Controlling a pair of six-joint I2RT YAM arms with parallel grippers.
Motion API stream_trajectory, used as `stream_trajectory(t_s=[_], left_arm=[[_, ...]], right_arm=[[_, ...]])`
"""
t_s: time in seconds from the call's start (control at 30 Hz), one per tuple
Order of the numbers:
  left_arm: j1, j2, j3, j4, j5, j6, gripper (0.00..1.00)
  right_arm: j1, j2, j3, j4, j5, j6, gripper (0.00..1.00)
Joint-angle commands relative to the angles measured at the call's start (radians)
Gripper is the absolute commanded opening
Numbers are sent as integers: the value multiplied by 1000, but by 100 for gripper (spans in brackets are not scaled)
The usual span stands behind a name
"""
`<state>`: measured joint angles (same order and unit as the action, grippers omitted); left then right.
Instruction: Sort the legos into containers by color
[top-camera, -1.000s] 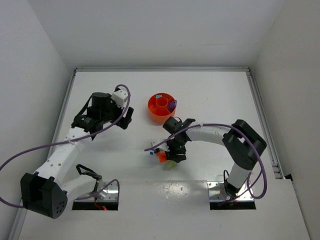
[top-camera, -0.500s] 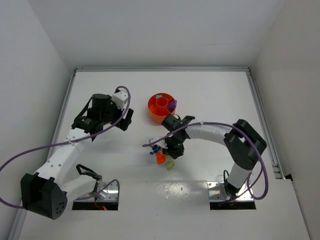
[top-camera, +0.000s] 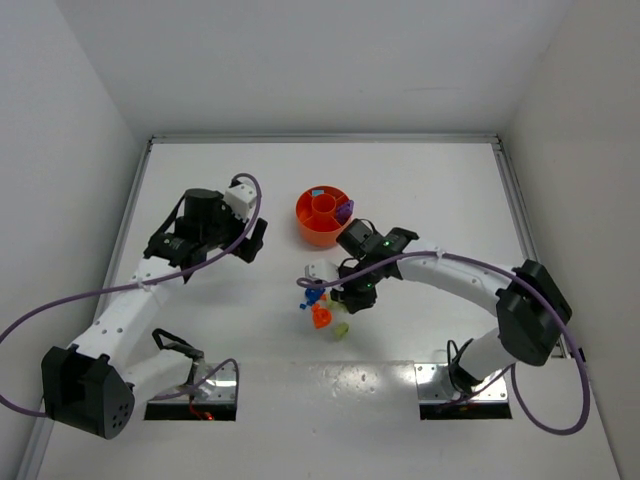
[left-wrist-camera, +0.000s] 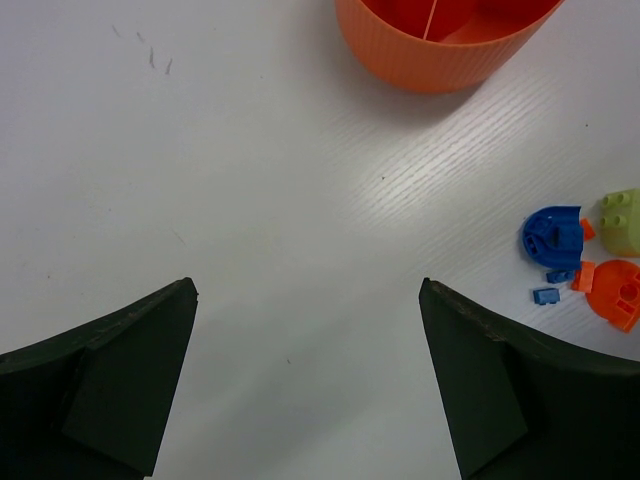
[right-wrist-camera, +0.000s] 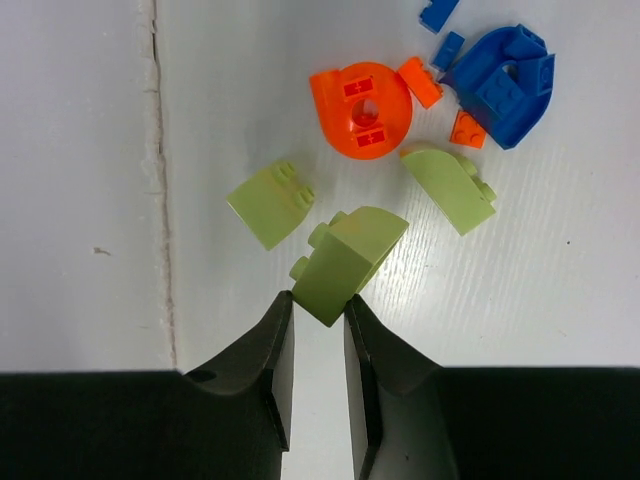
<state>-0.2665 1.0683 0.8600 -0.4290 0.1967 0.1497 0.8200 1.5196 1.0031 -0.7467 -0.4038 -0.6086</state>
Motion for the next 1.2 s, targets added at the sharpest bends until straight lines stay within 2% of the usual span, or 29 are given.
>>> stream_trajectory(t_s=[0.0, 0.23, 0.27, 0.33, 0.43, 0.53, 0.83, 1.17], left_arm=[[10, -27, -1, 32, 14, 2, 100], [10, -27, 8, 41, 14, -7, 100], [10, -27, 8, 41, 14, -7, 100], [10, -27, 8, 41, 14, -7, 100], [10, -27, 8, 52, 14, -7, 100], [10, -27, 8, 61, 14, -16, 100], [10, -27, 8, 70, 14, -16, 100], [10, -18, 8, 79, 14, -16, 100]], right_arm=[[-12, -22, 60, 21, -33, 84, 12], [-79, 25, 227, 92, -33, 256, 11], [-99, 54, 299, 92, -33, 283, 11], [-123, 83, 325, 92, -44, 311, 11], [-183, 154, 454, 102, -33, 394, 11], [-238, 220, 541, 101, -96, 475, 11], [-295, 309, 601, 112, -207, 555, 11], [-324, 373, 634, 112, -196, 532, 11]])
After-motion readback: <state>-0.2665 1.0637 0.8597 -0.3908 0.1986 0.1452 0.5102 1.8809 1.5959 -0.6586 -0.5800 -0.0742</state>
